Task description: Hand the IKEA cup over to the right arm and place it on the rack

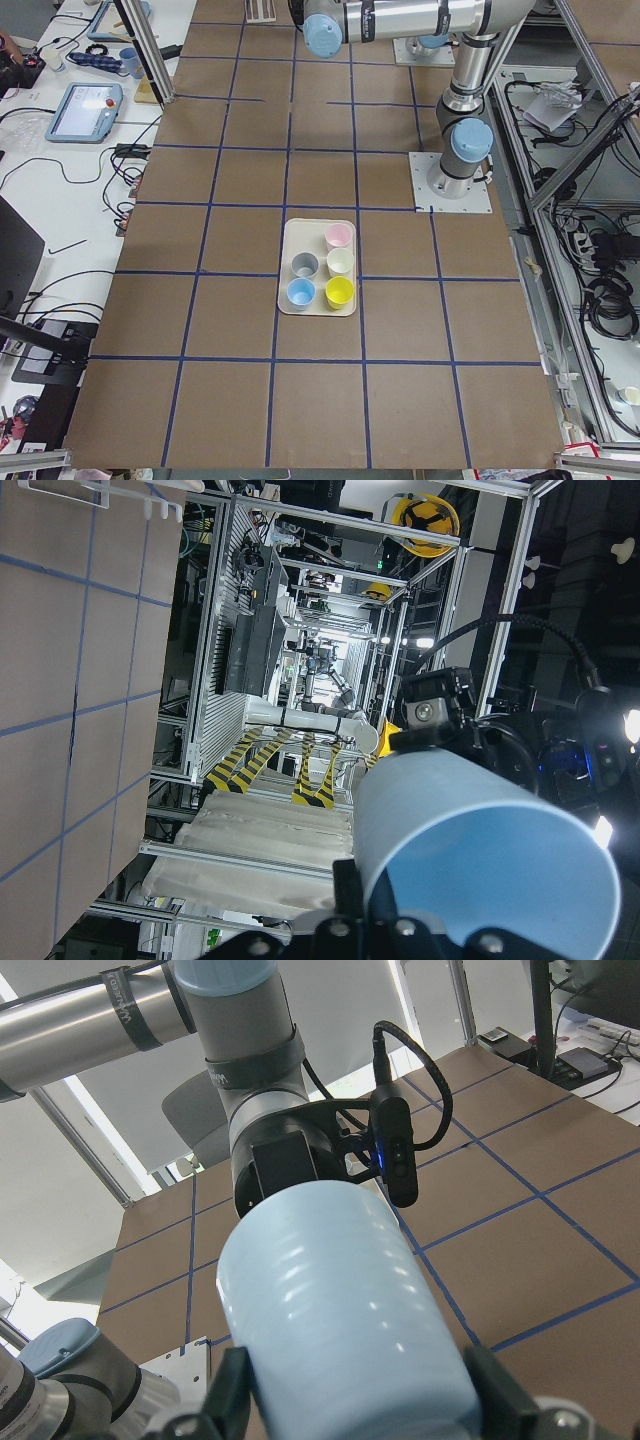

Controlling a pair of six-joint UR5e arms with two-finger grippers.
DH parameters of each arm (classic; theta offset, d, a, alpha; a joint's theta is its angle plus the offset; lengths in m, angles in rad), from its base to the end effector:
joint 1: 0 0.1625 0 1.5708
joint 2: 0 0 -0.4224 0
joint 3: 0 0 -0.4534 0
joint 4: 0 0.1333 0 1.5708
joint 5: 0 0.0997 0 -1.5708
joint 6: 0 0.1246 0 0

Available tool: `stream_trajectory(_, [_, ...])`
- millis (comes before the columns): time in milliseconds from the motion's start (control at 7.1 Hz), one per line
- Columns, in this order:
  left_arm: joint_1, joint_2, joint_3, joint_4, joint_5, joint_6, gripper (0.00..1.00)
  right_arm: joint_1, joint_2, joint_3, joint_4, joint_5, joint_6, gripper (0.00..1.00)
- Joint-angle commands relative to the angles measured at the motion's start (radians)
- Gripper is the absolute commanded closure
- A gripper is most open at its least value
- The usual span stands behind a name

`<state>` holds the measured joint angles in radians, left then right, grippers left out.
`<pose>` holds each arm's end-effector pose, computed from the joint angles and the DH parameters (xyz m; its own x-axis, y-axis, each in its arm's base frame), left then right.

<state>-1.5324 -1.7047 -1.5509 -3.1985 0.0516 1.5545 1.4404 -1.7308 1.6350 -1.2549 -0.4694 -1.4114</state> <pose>-0.2390 -0.4931 0.4324 0.0063 -0.1860 0.9825 0.0139 0.9825 0.1859 0.1814 -0.4968 0.5461 -0.1925 -0.9153 -0.3537 -0.3977 0.4023 -0.8246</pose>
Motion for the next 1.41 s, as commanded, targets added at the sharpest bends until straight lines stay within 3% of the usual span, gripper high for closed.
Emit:
stream_trajectory(0, [0.001, 0.004, 0.0, -0.001, -0.007, -0.014, 0.21, 0.0, 0.0, 0.0, 0.0, 0.0, 0.0, 0.66])
stream_trajectory(141, [0.0, 0.004, 0.0, -0.003, -0.007, -0.02, 0.02, 0.0, 0.0, 0.0, 0.0, 0.0, 0.0, 0.67])
stream_trajectory(423, [0.001, 0.014, -0.003, 0.003, -0.001, -0.057, 0.0, 0.0, 0.002, 0.0, 0.0, -0.002, 0.0, 0.67])
stream_trajectory(845, [0.066, 0.022, 0.031, 0.012, 0.014, -0.163, 0.0, -0.009, 0.007, -0.004, 0.0, -0.034, 0.026, 0.75])
stream_trajectory(986, [0.08, 0.019, 0.029, 0.014, 0.014, -0.165, 0.0, -0.017, 0.008, -0.007, -0.006, -0.09, 0.026, 0.85])
stream_trajectory(1268, [0.155, 0.036, 0.032, 0.052, 0.022, -0.174, 0.0, -0.085, 0.011, -0.015, -0.02, -0.225, 0.045, 0.88])
